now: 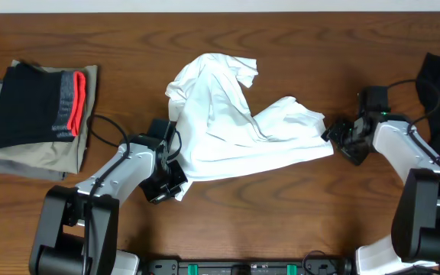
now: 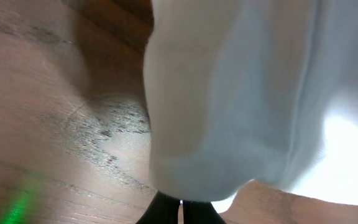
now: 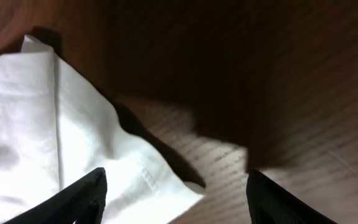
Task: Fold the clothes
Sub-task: 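Grasp the shirt's right corner with the right gripper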
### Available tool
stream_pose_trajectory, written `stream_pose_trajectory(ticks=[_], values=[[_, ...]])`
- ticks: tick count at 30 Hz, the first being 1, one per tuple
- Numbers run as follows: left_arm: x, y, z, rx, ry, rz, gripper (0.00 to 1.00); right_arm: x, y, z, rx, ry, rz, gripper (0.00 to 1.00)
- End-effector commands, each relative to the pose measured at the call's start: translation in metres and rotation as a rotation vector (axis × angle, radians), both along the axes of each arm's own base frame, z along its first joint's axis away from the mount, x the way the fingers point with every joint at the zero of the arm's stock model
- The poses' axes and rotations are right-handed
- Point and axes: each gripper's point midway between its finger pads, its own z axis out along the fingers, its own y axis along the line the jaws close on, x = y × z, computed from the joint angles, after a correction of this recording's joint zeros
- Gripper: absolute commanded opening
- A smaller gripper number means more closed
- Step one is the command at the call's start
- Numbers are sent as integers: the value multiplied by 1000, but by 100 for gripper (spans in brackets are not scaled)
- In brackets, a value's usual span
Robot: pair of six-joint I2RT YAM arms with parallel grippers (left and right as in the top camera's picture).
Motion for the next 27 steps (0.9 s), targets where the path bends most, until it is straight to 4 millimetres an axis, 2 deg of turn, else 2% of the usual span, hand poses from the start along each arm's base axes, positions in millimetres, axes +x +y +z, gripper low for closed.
stream_pose_trajectory(ticks=[1,7,13,18,24,27], values=[[-9,17,-12,82,35,-17,6,-2,8,-11,16,24,4,70],[-10,18,-11,83,40,-17,6,-8,17,-27,21,72,22,68],[-11,18,-11,83,43,-17,6,-10,19,-33,21,93,24,51],[-11,18,-11,83,43,-16,6,-16,7,-35,-48,120,13,47],[-11,18,-11,83,43,-16,6,-21,5,-38,-58,141,14,45],[-11,18,-11,83,42,-16,6,-25,5,-42,-84,162,24,41]])
